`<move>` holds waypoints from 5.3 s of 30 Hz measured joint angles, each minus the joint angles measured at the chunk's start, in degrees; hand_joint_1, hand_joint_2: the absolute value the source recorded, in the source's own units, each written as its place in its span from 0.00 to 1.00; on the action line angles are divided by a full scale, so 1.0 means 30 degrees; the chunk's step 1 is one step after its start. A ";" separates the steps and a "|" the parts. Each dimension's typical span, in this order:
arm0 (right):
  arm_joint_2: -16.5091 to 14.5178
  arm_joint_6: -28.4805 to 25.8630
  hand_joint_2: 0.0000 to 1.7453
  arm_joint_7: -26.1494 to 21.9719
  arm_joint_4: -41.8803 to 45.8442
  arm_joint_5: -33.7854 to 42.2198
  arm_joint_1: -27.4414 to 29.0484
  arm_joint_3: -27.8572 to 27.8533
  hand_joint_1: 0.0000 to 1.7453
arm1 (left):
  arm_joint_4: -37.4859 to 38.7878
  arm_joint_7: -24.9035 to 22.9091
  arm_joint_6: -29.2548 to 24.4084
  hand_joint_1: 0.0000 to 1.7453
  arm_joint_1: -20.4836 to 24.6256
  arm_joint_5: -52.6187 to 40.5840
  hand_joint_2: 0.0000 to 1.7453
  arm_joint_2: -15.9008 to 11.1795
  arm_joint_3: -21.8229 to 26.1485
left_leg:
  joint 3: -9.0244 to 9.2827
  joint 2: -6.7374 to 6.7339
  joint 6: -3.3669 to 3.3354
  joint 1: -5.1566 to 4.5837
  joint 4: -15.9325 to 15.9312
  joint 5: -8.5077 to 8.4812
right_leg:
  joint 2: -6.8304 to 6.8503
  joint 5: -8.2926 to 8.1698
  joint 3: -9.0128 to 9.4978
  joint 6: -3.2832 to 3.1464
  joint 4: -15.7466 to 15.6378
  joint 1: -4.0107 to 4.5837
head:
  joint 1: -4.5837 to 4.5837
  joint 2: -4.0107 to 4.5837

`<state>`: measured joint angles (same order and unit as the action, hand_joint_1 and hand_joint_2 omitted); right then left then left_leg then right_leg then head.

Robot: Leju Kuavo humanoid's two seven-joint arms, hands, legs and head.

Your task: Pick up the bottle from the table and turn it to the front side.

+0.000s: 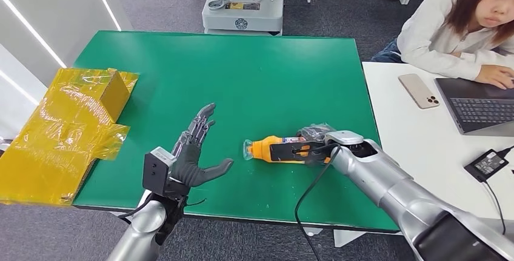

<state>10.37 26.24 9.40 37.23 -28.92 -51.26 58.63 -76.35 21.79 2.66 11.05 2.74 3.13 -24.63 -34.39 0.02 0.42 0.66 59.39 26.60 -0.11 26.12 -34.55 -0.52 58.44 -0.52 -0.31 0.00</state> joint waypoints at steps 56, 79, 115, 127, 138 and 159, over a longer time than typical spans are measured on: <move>-0.2709 -0.9978 1.00 -0.8606 0.7129 0.6491 0.9112 -0.9641 1.00 | 0.2754 0.0470 0.0936 0.00 0.2391 0.1512 1.00 -0.0018 0.2209 | -0.0024 0.0043 -0.0013 0.0005 -0.0004 0.0008 | 0.0040 0.0018 -0.0006 0.0015 0.0001 0.0003 | 0.0000 0.0000; -0.5796 -1.0400 1.00 -0.9471 0.5094 0.7205 0.6751 -0.9641 1.00 | 0.4513 -0.1035 0.3360 0.00 0.7096 0.4402 1.00 0.2295 0.1461 | -0.0030 0.0045 -0.0017 0.0002 0.0004 -0.0010 | 0.0039 0.0007 -0.0009 0.0010 0.0004 0.0002 | 0.0002 0.0000; -0.6268 -1.1371 1.00 -0.9187 0.4003 0.5549 0.6769 -1.0748 1.00 | 0.9470 -0.0656 0.3257 0.69 0.7692 0.3095 1.00 0.3173 -0.0226 | -0.0031 0.0047 -0.0017 0.0001 0.0005 -0.0011 | 0.0041 0.0006 -0.0010 0.0010 0.0003 0.0001 | -0.0004 0.0000; -0.6268 -1.1111 1.00 -0.8971 0.4095 0.5435 0.6947 -1.0719 0.00 | 0.9683 -0.0581 0.3133 0.92 0.7703 0.3714 1.00 0.3133 -0.0217 | -0.0031 0.0049 -0.0017 0.0000 0.0005 -0.0011 | 0.0041 0.0006 -0.0008 0.0010 0.0005 0.0001 | 0.0000 0.0000; -0.6222 -1.0734 1.00 -0.9031 0.4346 0.5437 0.7064 -1.0730 0.00 | 0.9129 0.0177 0.1609 1.00 0.7249 0.2778 1.00 0.2853 -0.0219 | -0.0029 0.0046 -0.0017 0.0003 0.0004 -0.0011 | 0.0039 0.0007 -0.0011 0.0010 0.0005 0.0002 | 0.0000 0.0000; -0.4590 -0.8760 1.00 -0.9477 1.3981 0.5907 1.3067 -1.1105 0.00 | 0.6706 0.2499 -0.5114 1.00 0.7867 -0.9226 1.00 -0.0297 0.1841 | -0.0029 0.0037 -0.0016 0.0002 -0.0001 -0.0009 | 0.0034 0.0014 -0.0012 0.0014 0.0004 0.0002 | 0.0002 0.0000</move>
<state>-3.40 -0.04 -19.03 79.18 -11.19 -12.06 25.31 -56.23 29.29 -12.69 34.65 -24.94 2.23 -19.11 -34.48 0.13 0.38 0.67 59.39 26.57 -0.01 26.16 -34.58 -0.48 58.45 -0.52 -0.30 0.00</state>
